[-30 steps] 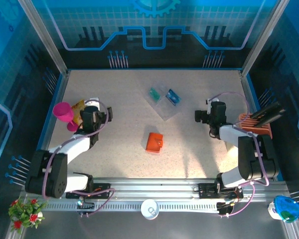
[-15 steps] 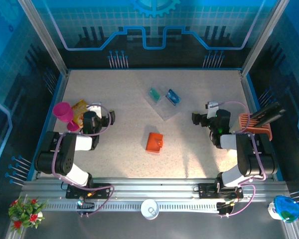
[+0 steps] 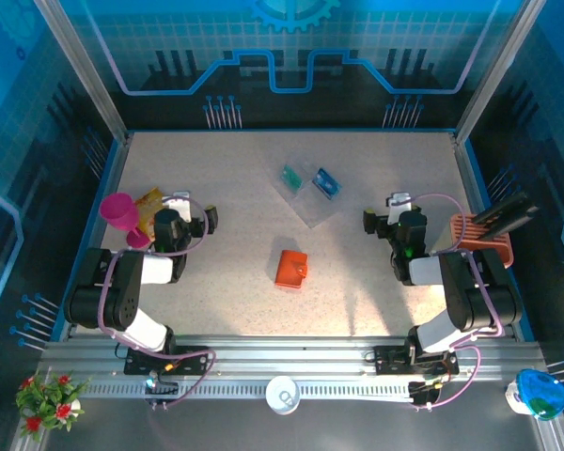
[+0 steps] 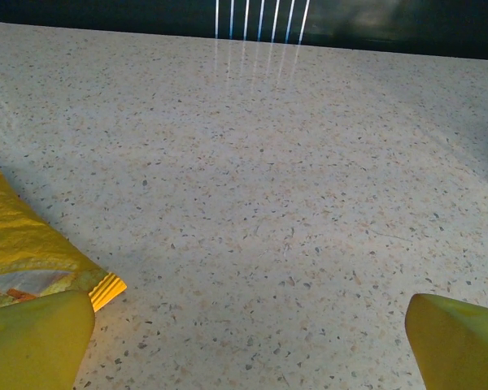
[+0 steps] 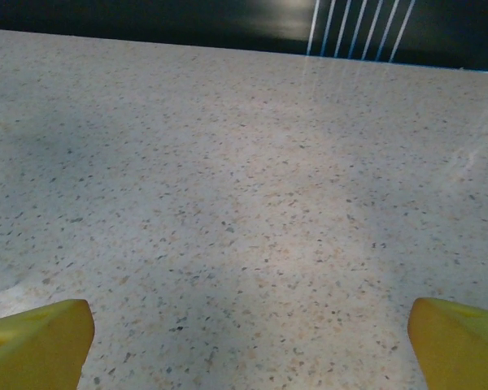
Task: Put the credit cards into the card holder
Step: Reset both arms
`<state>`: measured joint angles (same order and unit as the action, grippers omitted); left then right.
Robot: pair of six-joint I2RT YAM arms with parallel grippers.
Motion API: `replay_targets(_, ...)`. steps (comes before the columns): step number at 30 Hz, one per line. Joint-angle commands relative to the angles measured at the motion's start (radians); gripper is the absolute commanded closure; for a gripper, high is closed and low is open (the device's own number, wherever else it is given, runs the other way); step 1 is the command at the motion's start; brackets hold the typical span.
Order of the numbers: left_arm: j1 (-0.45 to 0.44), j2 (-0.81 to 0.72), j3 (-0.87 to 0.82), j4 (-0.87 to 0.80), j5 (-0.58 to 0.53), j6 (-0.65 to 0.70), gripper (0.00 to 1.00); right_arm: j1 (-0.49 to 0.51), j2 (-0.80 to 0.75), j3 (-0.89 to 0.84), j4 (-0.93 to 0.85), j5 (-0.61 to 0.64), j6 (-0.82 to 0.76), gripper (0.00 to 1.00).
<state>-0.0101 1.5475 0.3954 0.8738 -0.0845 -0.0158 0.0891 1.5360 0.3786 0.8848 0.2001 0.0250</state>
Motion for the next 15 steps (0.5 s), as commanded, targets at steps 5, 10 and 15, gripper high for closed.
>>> replay_targets(5, 0.006, 0.007, -0.007, 0.040, 0.014, 0.016, 0.01, 0.012, 0.007, -0.001, 0.050, 0.071, -0.005, 0.00)
replay_targets(10, 0.006, 0.006, -0.008, 0.040, 0.013, 0.016, 0.01, 0.006, 0.007, 0.004, 0.038, 0.053, -0.005, 0.00)
replay_targets(15, 0.006, 0.007, -0.007, 0.040, 0.013, 0.016, 0.01, 0.006, 0.008, 0.000, 0.045, 0.052, -0.004, 0.00)
